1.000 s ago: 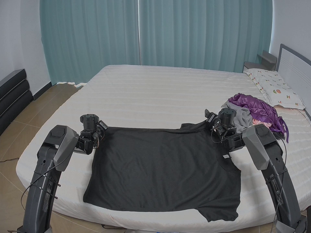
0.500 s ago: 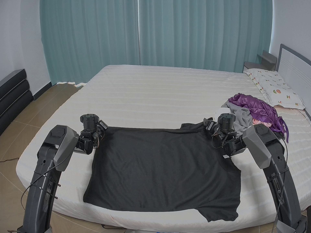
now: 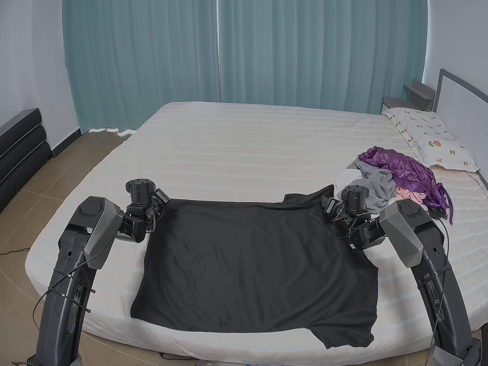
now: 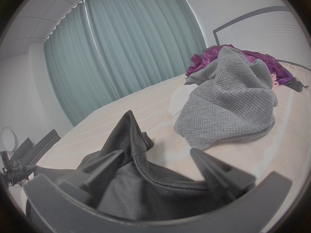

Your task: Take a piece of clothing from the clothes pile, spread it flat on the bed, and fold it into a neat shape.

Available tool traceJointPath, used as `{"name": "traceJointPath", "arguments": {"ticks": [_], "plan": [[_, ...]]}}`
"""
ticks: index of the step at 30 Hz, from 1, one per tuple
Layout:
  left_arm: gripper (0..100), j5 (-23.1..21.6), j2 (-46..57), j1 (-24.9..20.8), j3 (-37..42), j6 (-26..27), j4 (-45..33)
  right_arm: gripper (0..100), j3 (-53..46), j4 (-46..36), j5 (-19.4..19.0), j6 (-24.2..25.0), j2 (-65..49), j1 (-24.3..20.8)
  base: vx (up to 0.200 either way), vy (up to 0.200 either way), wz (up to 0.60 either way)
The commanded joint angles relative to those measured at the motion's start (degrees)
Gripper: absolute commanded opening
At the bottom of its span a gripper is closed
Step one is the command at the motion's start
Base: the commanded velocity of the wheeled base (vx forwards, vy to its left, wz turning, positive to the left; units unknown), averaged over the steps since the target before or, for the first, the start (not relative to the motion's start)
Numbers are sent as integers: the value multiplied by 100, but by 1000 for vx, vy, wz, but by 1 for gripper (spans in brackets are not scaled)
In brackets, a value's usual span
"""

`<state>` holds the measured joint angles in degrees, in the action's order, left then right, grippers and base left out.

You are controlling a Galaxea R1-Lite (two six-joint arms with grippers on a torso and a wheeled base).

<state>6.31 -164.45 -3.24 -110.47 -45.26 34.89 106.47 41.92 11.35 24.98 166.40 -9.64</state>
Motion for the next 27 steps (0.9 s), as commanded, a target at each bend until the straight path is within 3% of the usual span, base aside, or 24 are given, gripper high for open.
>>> {"name": "traceJointPath", "arguments": {"ticks": [1,23,27], "plan": [[0,1,-26,-1,-27,0,9,0,119,9,-1,7,33,33,0,0,0],[0,133,-149,17,-412,26,369,0,673,88,139,86,94,296,0,0,0],[0,160,-175,25,-412,26,730,0,812,158,157,95,147,305,0,0,0]]}}
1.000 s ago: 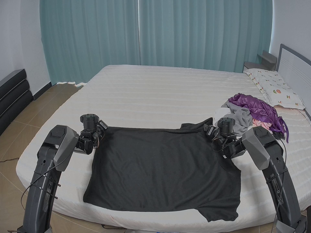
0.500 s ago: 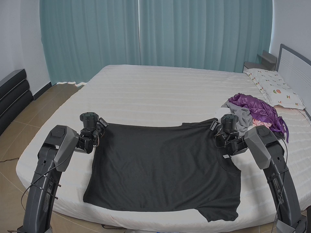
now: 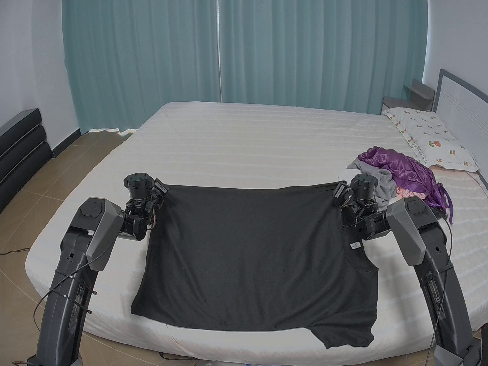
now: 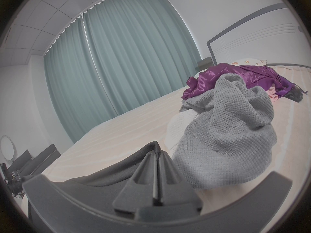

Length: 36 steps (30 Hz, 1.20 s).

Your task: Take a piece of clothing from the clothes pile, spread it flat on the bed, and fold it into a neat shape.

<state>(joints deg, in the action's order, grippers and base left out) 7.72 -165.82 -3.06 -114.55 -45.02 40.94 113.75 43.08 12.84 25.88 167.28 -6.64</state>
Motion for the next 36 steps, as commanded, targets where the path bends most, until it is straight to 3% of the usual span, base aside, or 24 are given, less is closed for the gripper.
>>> {"name": "traceJointPath", "arguments": {"ticks": [1,27,28,31,32,36], "plan": [[0,55,-38,7,-4,2,248,0,84,60,8,-4,68,-4,0,0,0],[0,46,-197,7,-4,345,169,0,84,218,87,-4,288,-39,0,0,0],[0,-25,-197,-10,-4,336,90,100,84,209,87,-4,305,-56,0,0,0],[0,-51,-197,-10,-4,336,55,100,84,218,96,-13,376,-74,0,0,0],[100,-51,-197,-10,-4,336,55,100,84,218,96,-13,376,-74,0,0,0],[100,-51,-188,-10,-4,336,37,100,7,218,167,-4,253,-100,0,0,0]]}}
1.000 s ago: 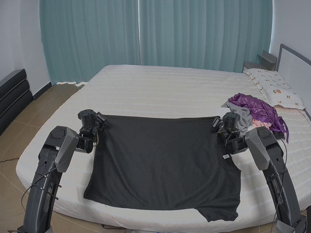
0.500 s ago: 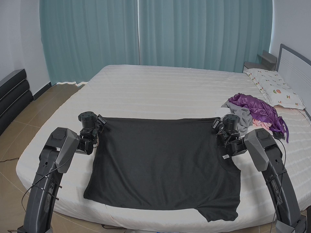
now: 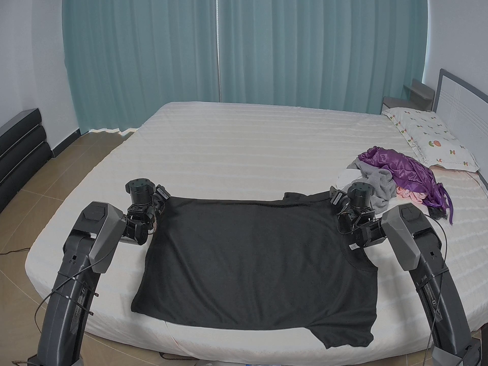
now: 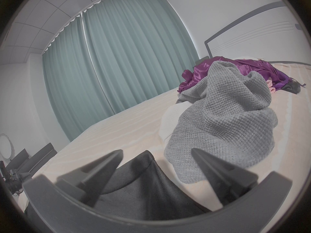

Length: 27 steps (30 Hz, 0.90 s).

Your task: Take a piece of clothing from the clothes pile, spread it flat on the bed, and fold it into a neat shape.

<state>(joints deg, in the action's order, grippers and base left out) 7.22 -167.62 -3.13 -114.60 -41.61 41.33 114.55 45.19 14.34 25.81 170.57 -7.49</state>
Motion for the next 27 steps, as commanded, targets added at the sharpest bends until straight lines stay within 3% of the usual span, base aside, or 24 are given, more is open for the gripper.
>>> {"name": "traceJointPath", "arguments": {"ticks": [1,4,11,13,14,17,23,24,27], "plan": [[100,8,-7,-3,1,-5,7,100,-162,16,25,3,-156,-16,0,0,0],[100,17,10,-3,1,-14,16,100,-610,69,17,12,-463,1,0,0,0],[100,140,247,6,474,-41,51,100,-2666,746,-1,293,-1500,10,0,0,0],[100,175,643,23,1133,-49,271,100,-3827,1264,-124,381,-2045,28,0,0,0],[100,175,643,23,1133,-49,271,100,-3827,1264,-124,381,-2045,28,0,0,0],[100,140,1372,146,2285,-146,745,100,-5180,1510,-423,610,-2977,28,0,0,0],[100,-238,2506,190,3893,-128,895,100,-6780,1721,-713,1348,-3865,-51,0,0,0],[100,-238,2506,190,3893,-128,895,100,-6780,1721,-713,1348,-3865,-51,0,0,0],[100,-326,3271,146,5088,-137,904,100,-7887,2117,-959,1453,-4146,-78,0,0,0]]}}
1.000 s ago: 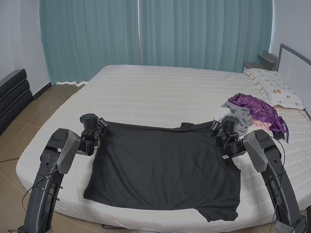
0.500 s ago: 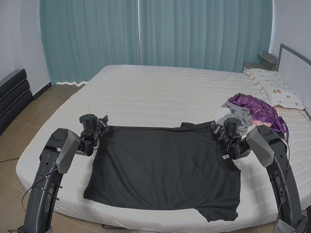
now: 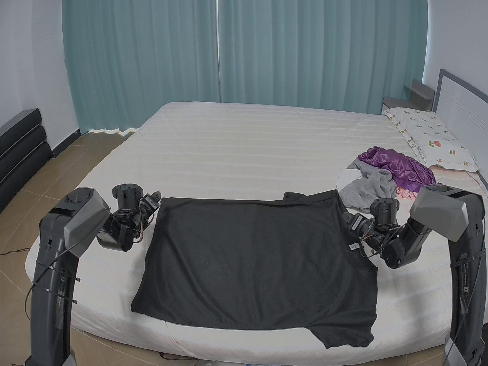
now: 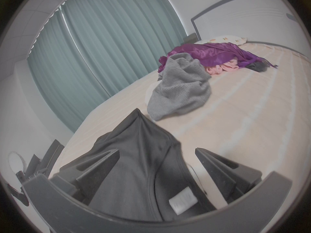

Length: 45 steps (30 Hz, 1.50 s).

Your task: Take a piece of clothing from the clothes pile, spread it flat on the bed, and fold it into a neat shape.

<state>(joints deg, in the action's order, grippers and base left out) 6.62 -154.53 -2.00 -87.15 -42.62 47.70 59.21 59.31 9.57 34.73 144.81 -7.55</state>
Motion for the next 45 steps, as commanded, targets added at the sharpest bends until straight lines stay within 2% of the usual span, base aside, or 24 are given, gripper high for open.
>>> {"name": "traceJointPath", "arguments": {"ticks": [1,5,7,11,13,15,20,24,31,45], "plan": [[100,-284,2058,24,2536,-36,266,100,-2502,802,-509,570,-1596,-72,0,0,0],[100,-451,2638,-55,3617,-54,451,100,-3539,1426,-685,675,-1799,-186,0,0,0],[100,-504,2999,-213,4294,-106,538,100,-4075,1716,-1001,781,-1825,-326,0,0,0],[100,-556,3447,-442,5182,-221,661,100,-4647,2129,-1212,1018,-1755,-362,0,0,0],[100,-556,3447,-442,5182,-221,661,100,-4647,2129,-1212,1018,-1755,-362,0,0,0],[100,-592,3711,-574,5762,-344,811,100,-5016,2516,-1414,1414,-1596,-397,0,0,0],[100,-741,3702,-670,6483,-458,1171,100,-5640,3052,-1599,1484,-1473,-379,0,0,0],[100,-961,3675,-661,6702,-528,1294,100,-5745,3052,-1704,1493,-1465,-362,-100,0,0],[100,-1057,3579,-670,6764,-625,1294,100,-5816,3052,-1730,1502,-1447,-397,-200,0,0],[100,-1110,3570,-846,6764,-1047,1312,100,-5824,3052,-1730,1493,-1377,-414,0,-29,0]]}}
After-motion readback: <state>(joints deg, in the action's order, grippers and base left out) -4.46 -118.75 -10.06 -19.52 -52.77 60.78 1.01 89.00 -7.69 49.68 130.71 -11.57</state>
